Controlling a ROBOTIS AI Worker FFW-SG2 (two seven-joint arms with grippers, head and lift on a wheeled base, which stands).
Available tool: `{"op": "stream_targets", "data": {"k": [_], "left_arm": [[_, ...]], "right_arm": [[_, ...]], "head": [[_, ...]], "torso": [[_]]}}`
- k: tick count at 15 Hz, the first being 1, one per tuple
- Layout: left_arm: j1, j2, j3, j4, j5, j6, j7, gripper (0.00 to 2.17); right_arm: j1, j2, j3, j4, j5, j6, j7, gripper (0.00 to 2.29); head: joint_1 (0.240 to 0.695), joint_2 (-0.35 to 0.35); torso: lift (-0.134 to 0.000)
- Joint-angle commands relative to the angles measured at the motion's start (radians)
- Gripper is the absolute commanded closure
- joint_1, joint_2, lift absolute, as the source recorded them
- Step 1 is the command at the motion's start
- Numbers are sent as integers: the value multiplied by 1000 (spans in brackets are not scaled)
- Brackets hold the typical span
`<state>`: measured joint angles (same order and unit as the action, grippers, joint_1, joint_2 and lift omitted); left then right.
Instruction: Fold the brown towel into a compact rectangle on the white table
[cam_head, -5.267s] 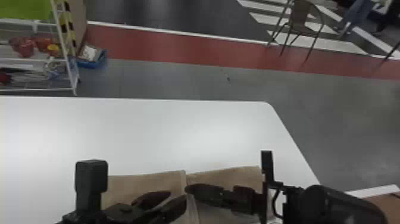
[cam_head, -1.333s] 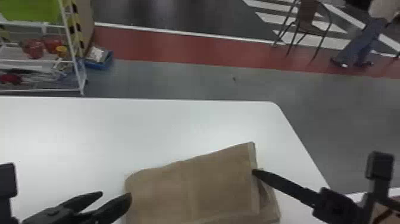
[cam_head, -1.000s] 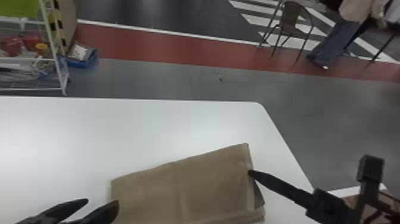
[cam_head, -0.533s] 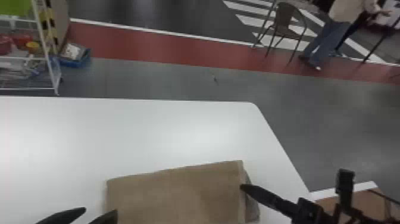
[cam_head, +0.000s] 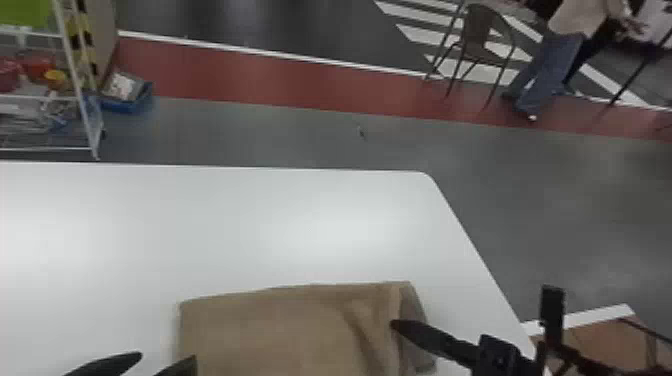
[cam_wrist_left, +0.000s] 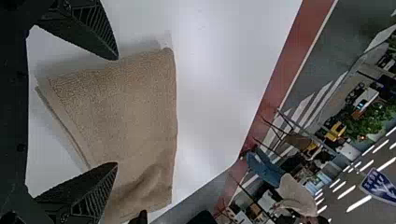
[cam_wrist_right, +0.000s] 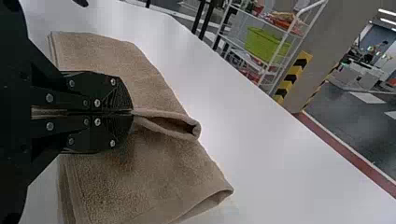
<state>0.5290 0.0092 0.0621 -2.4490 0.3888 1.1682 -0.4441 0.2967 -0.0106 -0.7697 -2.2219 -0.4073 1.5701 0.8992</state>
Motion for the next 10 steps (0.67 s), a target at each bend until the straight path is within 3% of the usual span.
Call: {"op": "stream_targets", "data": {"k": [1, 6, 10], "left_arm": [[-3, 0, -1, 1, -4, 0, 1, 90], [-9, 2, 1, 2, -4, 3, 1, 90], [-18, 0, -1, 10, -4, 0, 1, 90]], "right_arm": [[1, 3, -31, -50, -54, 2, 0, 1106], [-21, -8, -112, -108, -102, 2, 12, 1106], [-28, -32, -95, -10, -51, 2, 17, 1106]], "head": [[695, -350], [695, -350], [695, -350]], "torso": [[-122], [-122], [-122]]}}
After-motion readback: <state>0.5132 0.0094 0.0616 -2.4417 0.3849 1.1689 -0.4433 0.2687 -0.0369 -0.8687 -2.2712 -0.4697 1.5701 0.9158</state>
